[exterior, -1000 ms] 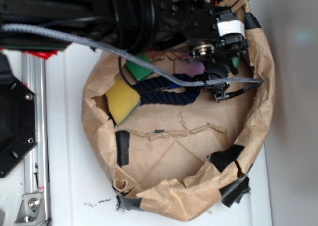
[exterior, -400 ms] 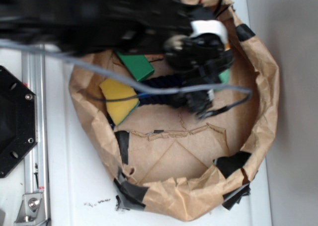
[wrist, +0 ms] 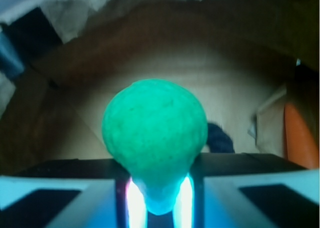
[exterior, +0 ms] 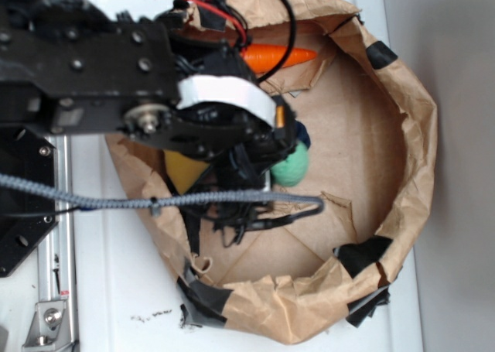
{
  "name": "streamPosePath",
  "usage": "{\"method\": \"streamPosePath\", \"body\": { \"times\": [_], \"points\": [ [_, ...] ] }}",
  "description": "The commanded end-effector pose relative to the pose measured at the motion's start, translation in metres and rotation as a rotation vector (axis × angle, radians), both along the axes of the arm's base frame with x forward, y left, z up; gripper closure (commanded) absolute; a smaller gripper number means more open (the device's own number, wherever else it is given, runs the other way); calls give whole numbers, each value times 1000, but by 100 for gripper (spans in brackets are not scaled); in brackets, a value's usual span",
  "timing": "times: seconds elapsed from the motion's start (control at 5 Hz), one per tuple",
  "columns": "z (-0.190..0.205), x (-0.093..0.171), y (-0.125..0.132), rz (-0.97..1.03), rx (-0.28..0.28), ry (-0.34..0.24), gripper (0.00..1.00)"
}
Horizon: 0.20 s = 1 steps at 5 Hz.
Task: Grab the green ball.
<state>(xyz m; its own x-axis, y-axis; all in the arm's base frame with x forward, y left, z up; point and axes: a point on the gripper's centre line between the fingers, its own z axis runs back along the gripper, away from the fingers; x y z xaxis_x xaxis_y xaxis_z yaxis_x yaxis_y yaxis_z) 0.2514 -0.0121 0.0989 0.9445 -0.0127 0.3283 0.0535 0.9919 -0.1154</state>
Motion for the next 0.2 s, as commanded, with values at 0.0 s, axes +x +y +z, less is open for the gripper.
{"method": "streamPosePath", "body": {
  "times": [0.0],
  "points": [
    [34,7,-20,-34,36,58,100]
  ]
}}
